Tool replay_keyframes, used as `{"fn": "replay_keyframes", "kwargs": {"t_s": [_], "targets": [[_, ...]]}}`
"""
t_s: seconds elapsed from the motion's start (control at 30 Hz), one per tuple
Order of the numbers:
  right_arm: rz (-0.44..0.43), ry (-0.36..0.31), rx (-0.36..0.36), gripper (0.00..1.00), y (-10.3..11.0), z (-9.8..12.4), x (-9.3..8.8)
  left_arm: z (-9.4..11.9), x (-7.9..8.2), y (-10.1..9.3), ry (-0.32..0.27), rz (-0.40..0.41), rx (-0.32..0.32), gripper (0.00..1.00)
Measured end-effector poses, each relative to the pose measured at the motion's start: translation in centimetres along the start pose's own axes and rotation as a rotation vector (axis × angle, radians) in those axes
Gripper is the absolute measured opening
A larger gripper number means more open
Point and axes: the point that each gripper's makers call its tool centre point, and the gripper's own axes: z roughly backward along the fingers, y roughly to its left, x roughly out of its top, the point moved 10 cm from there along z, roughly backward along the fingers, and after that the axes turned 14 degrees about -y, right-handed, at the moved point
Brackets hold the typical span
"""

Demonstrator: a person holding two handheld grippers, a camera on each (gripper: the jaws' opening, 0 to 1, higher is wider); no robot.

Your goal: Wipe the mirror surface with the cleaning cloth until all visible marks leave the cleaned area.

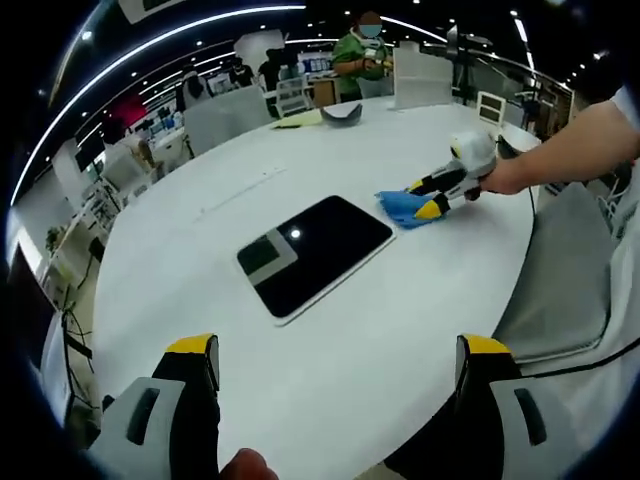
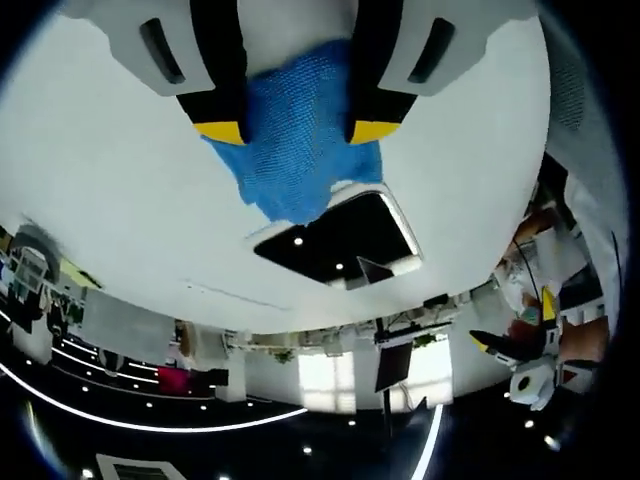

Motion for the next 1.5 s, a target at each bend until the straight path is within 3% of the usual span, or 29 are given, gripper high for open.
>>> {"fn": "replay_keyframes", "kwargs": {"t_s": [0.1, 0.33, 0.43, 0.5, 0.6, 0.7, 0.83, 1.03, 1.23, 1.37, 1.5], "targets": [[0.013, -0.005, 0.031, 0.50, 0.4, 0.0, -0.1, 0.0, -0.1, 0.3, 0.003, 0.002, 0.007, 0.99], [0.014, -0.027, 0.037, 0.52, 0.3, 0.1, -0.2, 0.5, -0.1, 0.7, -0.004, 0.005, 0.016, 0.99], [-0.009, 0.005, 0.031, 0.53, 0.3, -0.2, 0.2, 0.8, -0.3, 0.9, -0.009, 0.008, 0.017, 0.99], [-0.070, 0.027, 0.019, 0.54, 0.4, -0.3, 0.7, 0.9, -0.3, 1.0, -0.013, 0.006, 0.016, 0.99], [-0.065, 0.028, -0.004, 0.62, 0.6, -0.2, 1.4, 1.2, -0.3, 1.4, -0.025, 0.005, 0.013, 0.99], [-0.093, 0.007, -0.011, 0.71, 1.8, 0.2, 2.7, 1.3, -0.3, 1.8, -0.041, 0.006, 0.003, 0.99], [-0.065, -0.014, 0.001, 0.78, 3.4, 0.9, 5.1, 1.7, -0.2, 2.2, -0.059, 0.000, -0.010, 0.99], [-0.148, -0.036, -0.034, 1.00, 6.0, 1.3, 9.0, 1.9, 0.0, 3.1, -0.089, -0.014, -0.052, 0.99], [-0.095, 0.007, -0.042, 1.00, 9.8, 2.3, 11.5, 2.2, 0.3, 3.8, -0.126, -0.015, -0.083, 0.99], [-0.070, 0.046, -0.080, 1.00, 10.7, 2.5, 11.6, 2.1, 0.1, 4.1, -0.132, -0.036, -0.100, 0.99], [-0.120, 0.071, -0.125, 1.00, 11.1, 2.5, 11.2, 1.4, -0.6, 4.7, -0.121, -0.053, -0.119, 0.99]]}}
